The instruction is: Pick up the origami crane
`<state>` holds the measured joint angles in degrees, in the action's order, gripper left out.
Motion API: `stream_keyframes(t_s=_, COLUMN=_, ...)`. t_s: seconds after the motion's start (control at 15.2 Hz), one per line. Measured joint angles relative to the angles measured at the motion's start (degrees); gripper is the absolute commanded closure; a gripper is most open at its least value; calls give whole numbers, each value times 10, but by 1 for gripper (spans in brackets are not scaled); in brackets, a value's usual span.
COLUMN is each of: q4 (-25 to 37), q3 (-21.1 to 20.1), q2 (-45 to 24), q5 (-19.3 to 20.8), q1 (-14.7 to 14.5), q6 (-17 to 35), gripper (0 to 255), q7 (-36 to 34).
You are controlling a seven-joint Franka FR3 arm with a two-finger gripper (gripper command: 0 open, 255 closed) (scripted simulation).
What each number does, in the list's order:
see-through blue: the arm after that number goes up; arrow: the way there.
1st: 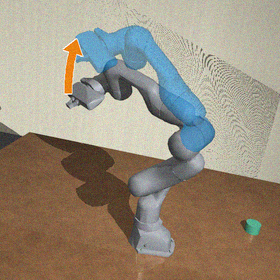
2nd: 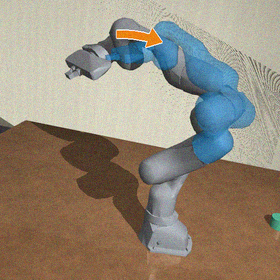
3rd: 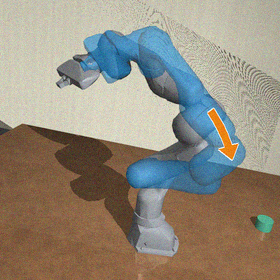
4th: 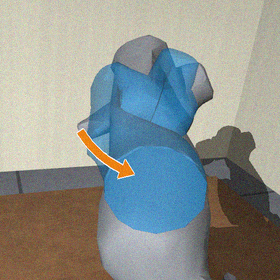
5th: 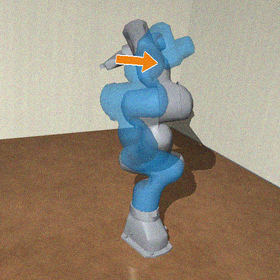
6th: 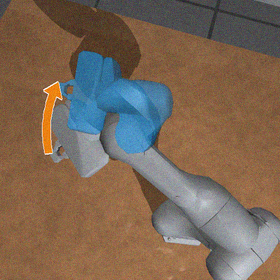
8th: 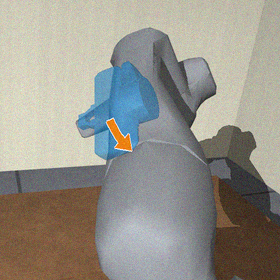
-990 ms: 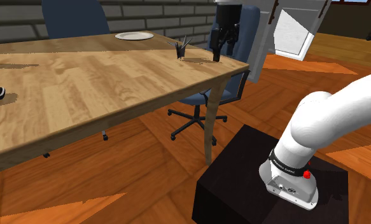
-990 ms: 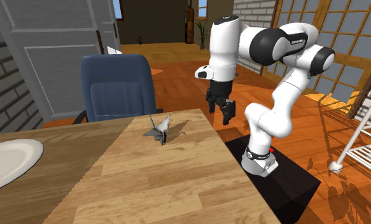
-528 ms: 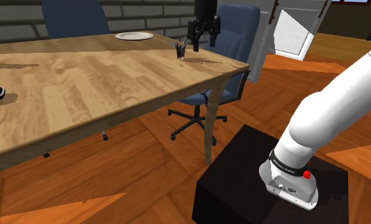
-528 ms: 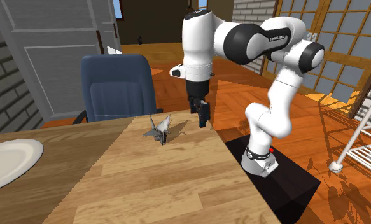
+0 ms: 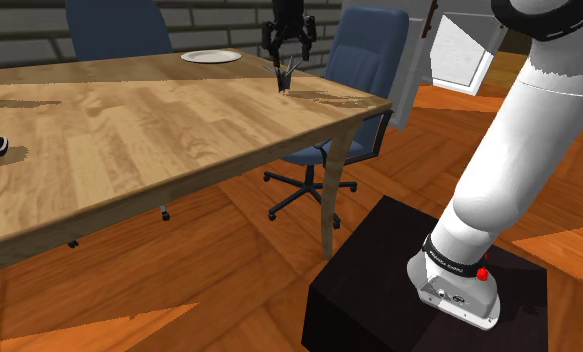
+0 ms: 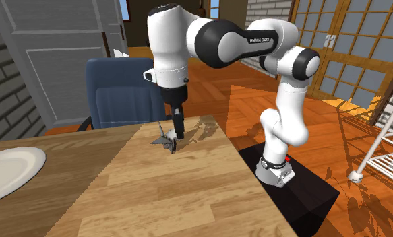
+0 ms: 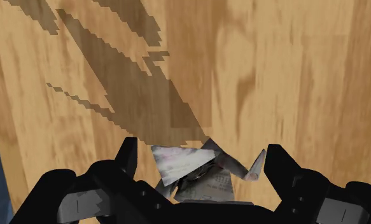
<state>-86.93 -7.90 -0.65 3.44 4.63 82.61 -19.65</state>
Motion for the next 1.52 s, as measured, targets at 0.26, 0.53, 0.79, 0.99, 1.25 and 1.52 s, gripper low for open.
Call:
stream_keyframes(t_s=0.26, q4=101, q3=2, q2=-77, q5=15, q1=-1, q6=-28, gripper=0, q7=-25)
stream_keyframes(t_s=0.53, q4=62, q3=3, q2=-70, q5=14, q1=1, q6=3, gripper=0, q7=-28)
stream_keyframes(t_s=0.79, q4=28, q3=3, q2=-63, q5=13, q1=2, q6=29, gripper=255, q7=-29)
stream_keyframes(t_s=0.99, q4=27, q3=3, q2=-62, q5=13, q1=2, q6=31, gripper=255, q7=-29)
stream_keyframes(t_s=1.25, q4=27, q3=3, q2=-63, q5=13, q1=2, q6=31, gripper=255, q7=-29)
stream_keyframes(t_s=1.52, q4=31, q3=3, q2=-64, q5=13, q1=2, q6=28, gripper=255, q7=-29)
